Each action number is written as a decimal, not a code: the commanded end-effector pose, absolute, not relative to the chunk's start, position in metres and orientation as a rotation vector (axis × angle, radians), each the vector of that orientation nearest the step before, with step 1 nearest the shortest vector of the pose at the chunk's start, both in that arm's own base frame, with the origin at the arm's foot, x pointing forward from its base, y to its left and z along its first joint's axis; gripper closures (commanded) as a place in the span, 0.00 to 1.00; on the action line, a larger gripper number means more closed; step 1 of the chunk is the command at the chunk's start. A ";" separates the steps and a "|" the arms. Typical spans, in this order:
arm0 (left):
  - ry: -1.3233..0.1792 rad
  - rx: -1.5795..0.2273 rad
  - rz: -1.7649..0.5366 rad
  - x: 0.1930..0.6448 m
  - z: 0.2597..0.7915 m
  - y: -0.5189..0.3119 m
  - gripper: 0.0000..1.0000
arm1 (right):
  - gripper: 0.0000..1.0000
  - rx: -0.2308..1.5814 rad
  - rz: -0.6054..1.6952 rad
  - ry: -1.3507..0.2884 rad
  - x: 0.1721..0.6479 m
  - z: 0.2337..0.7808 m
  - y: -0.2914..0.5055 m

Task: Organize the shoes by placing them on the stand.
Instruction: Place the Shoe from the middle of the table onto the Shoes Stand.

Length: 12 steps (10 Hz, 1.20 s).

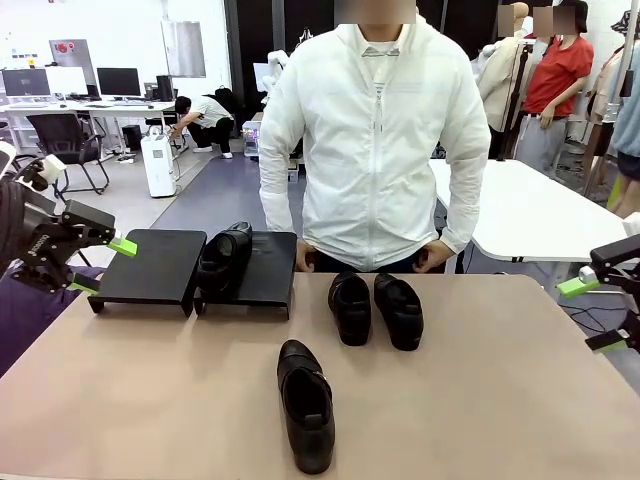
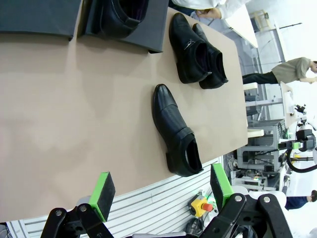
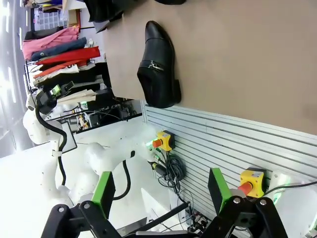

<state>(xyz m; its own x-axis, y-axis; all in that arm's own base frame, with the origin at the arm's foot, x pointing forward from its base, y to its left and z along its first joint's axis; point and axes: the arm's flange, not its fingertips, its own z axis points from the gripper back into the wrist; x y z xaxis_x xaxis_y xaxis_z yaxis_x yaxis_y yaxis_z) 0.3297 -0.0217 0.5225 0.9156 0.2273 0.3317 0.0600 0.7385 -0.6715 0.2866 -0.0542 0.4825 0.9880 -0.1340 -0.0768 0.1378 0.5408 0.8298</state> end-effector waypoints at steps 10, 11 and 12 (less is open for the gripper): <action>0.154 -0.485 0.160 0.330 0.478 -0.304 0.00 | 0.00 0.979 -0.144 -0.002 0.286 0.484 -0.059; 0.208 -0.374 0.165 0.318 0.457 -0.325 0.00 | 0.00 0.979 -0.144 -0.002 0.286 0.484 -0.059; 0.201 -0.284 0.129 0.311 0.443 -0.331 0.00 | 0.00 0.979 -0.144 -0.002 0.286 0.484 -0.059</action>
